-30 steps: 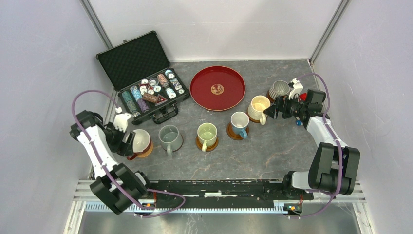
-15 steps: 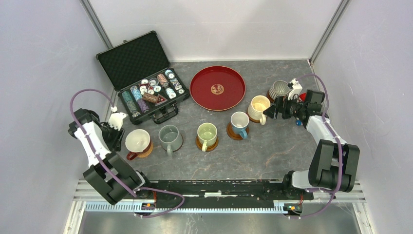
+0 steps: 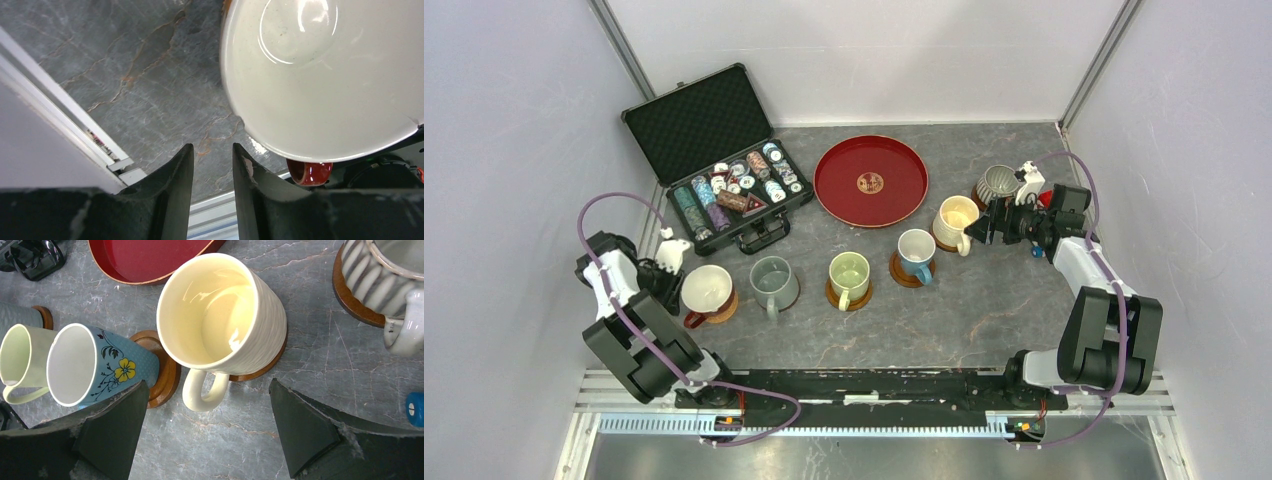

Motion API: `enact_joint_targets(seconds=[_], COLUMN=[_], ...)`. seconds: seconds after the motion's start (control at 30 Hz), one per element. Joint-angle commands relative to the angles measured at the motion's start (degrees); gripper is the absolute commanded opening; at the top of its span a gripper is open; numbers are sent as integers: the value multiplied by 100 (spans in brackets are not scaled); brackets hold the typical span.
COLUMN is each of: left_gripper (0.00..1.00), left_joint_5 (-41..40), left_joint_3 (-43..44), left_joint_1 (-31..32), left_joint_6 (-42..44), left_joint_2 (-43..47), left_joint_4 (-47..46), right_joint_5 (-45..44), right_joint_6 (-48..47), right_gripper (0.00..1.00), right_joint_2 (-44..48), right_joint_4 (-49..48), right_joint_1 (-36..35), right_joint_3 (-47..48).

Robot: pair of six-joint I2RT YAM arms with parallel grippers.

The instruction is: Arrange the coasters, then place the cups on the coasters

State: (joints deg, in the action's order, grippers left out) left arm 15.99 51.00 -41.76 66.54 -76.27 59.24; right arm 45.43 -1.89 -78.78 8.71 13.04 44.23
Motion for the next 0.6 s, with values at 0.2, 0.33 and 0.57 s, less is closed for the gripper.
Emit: enact_joint_targets(seconds=[0.2, 0.33, 0.57], left_gripper=[46, 55, 64], left_joint_5=[323, 300, 296], left_joint_3=[-371, -528, -601], left_joint_1=[-43, -42, -140], left_joint_6=[260, 156, -96], left_joint_2=[-145, 22, 151], left_joint_4=[-352, -352, -268], right_joint_5=[19, 27, 76], right_joint_6=[-74, -75, -90], right_gripper=[98, 98, 98], right_joint_2=[198, 204, 152], right_joint_4=[-79, -86, -58], right_joint_1=[30, 28, 25], right_joint_3=[143, 148, 174])
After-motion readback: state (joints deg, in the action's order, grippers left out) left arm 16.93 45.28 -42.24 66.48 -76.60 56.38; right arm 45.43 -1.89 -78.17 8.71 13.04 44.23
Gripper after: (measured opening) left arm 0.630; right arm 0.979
